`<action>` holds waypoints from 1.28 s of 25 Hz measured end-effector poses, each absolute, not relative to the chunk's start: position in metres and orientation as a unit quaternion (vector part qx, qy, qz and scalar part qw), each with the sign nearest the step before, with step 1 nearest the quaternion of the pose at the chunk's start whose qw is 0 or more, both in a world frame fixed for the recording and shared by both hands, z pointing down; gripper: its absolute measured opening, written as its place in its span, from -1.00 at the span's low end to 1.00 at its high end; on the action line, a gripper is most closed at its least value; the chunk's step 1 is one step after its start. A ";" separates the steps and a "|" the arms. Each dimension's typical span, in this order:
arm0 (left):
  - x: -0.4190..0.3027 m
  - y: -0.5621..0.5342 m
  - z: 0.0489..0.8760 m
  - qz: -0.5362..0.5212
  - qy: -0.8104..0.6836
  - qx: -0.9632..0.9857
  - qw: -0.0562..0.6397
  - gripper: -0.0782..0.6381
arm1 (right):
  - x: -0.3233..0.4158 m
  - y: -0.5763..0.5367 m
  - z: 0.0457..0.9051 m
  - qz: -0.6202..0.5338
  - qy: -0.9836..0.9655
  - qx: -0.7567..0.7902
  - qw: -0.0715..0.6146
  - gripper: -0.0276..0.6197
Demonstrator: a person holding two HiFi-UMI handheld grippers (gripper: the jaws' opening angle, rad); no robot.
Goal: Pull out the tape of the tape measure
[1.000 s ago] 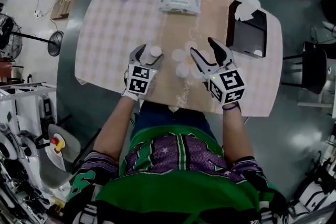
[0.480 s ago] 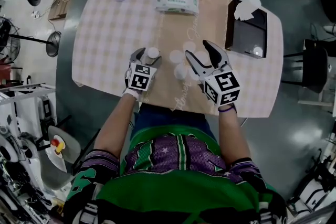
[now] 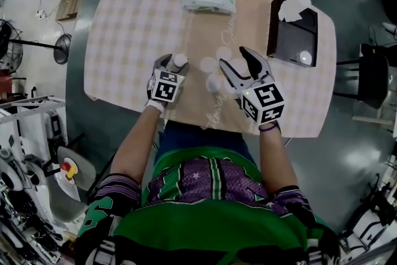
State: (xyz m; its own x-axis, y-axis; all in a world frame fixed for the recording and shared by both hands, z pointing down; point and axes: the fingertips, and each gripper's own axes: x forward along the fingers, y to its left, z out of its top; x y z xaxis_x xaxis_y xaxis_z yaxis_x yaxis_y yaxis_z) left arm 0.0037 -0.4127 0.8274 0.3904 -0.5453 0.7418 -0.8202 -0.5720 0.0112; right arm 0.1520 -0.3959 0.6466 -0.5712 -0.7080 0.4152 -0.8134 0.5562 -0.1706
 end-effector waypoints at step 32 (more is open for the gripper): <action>0.003 -0.357 0.653 0.290 -0.435 0.842 0.137 -0.12 | 0.151 -0.365 0.512 0.119 -0.877 0.454 0.104 -0.15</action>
